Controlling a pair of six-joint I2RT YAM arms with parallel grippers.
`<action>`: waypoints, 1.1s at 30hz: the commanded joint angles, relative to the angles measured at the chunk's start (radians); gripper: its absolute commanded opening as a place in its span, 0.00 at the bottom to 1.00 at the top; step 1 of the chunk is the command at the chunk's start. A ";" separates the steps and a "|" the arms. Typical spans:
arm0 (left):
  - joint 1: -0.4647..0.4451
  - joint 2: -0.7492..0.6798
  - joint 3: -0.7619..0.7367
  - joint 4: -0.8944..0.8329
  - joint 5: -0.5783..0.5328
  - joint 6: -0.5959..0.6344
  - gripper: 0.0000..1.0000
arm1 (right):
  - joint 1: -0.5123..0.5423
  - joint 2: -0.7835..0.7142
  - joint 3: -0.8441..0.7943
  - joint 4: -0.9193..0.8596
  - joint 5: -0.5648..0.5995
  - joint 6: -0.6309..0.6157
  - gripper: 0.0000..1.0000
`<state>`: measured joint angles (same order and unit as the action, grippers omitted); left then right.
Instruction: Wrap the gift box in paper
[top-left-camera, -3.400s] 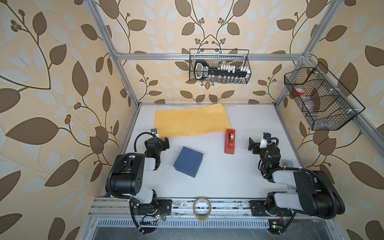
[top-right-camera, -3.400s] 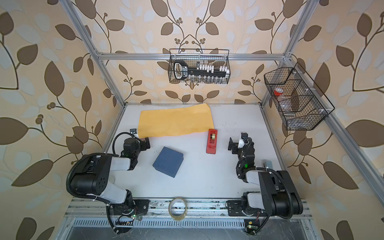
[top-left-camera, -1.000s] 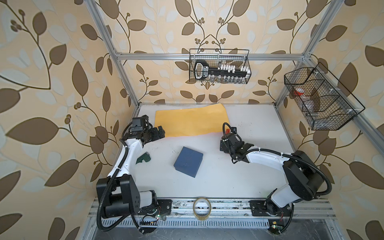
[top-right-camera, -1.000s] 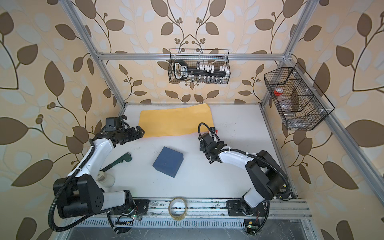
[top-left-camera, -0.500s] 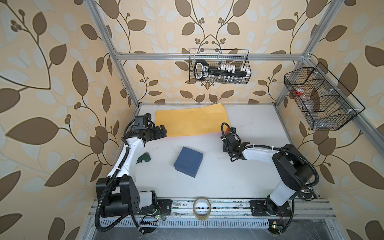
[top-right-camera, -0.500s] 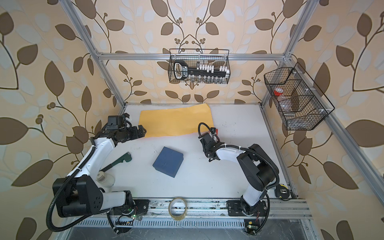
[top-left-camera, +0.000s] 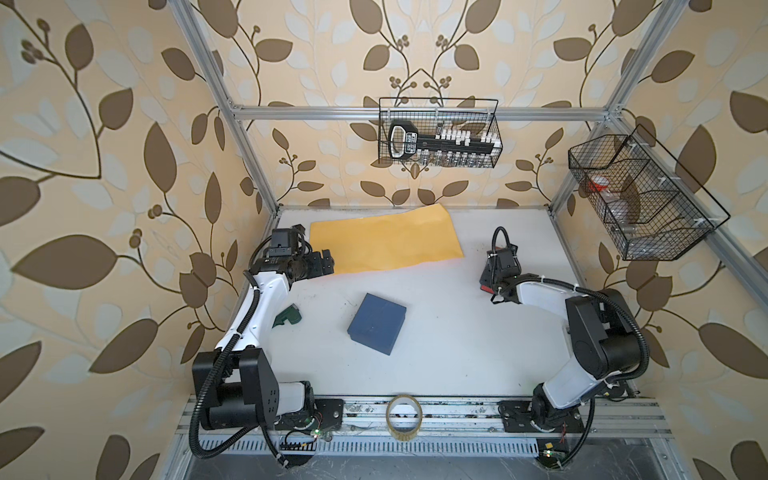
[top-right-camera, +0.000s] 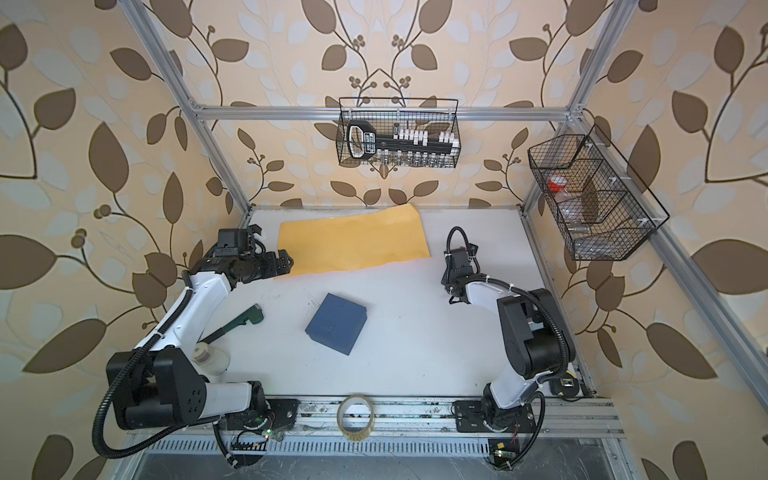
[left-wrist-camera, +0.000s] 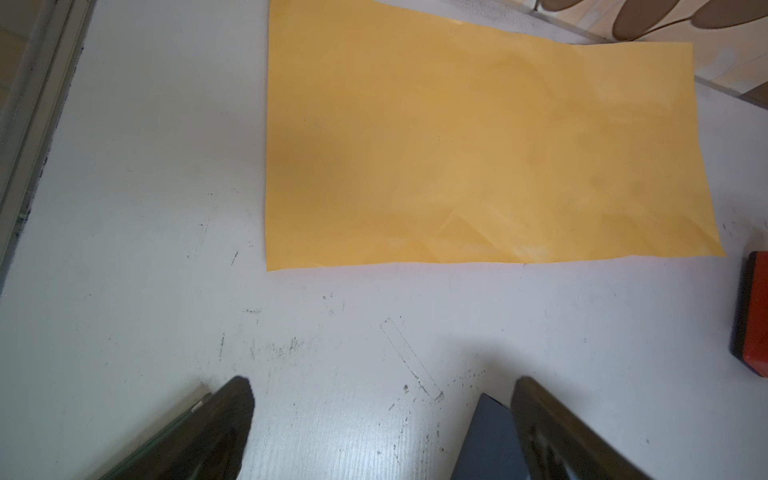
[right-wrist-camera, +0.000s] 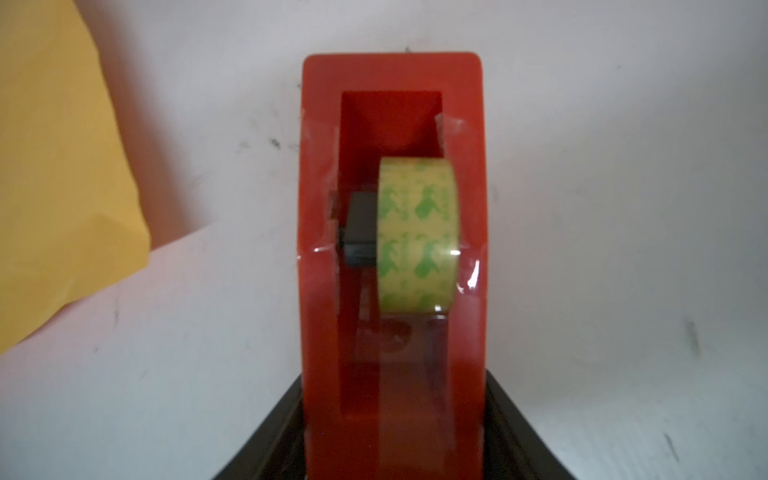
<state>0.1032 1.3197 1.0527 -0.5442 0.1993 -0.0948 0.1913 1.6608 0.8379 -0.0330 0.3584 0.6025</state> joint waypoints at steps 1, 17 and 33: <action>-0.013 -0.004 0.052 -0.024 -0.020 0.031 0.99 | -0.027 -0.001 0.007 -0.118 -0.033 0.048 0.60; -0.032 -0.006 0.047 -0.023 -0.027 0.055 0.99 | -0.229 0.019 0.095 -0.286 -0.113 -0.135 0.88; -0.045 0.048 0.101 -0.015 -0.216 0.036 0.88 | 0.127 -0.217 0.226 -0.375 -0.093 -0.116 0.98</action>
<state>0.0700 1.3483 1.0950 -0.5655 0.0624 -0.0292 0.3103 1.3808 1.0363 -0.4282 0.3496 0.4744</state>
